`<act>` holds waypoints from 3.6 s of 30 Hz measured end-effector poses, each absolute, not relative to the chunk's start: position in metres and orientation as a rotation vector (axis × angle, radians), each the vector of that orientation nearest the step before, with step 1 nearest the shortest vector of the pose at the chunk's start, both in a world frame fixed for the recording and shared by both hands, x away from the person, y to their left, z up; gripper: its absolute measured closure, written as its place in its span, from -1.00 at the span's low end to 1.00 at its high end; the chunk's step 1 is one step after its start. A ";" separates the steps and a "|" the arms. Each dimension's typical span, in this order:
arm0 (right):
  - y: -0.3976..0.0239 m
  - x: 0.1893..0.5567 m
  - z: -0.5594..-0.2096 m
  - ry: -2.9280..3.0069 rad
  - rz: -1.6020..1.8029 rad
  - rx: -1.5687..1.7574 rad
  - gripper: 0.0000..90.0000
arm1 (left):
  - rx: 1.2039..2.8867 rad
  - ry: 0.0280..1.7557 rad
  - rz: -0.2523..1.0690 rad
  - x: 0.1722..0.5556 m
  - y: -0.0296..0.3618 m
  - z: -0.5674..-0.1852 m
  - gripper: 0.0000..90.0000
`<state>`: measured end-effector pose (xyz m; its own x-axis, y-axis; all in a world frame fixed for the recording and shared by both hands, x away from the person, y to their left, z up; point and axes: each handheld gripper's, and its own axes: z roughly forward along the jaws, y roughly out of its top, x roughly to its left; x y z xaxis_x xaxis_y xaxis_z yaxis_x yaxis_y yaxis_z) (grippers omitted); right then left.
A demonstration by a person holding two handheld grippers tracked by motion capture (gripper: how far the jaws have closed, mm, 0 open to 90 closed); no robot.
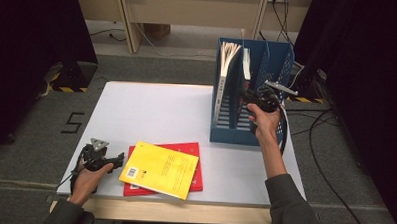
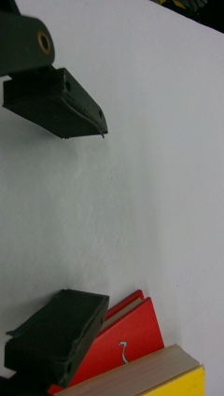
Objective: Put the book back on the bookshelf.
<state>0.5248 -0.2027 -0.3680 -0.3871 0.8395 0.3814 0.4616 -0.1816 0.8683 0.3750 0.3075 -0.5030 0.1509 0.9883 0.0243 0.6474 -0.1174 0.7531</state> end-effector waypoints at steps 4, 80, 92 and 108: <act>-0.207 0.517 -0.370 1.754 1.619 1.503 0.14 | 1.832 1.563 0.732 0.375 0.308 -0.503 -0.68; -0.186 0.386 -0.444 2.003 1.535 1.499 -0.37 | 1.862 1.553 0.714 0.371 0.309 -0.501 -0.68; -0.170 0.374 -0.453 2.069 1.545 1.484 -0.38 | 1.864 1.562 0.694 0.369 0.310 -0.500 -0.68; -0.132 0.360 -0.472 2.250 1.521 1.445 -0.37 | 1.896 1.473 0.657 0.355 0.299 -0.493 -0.67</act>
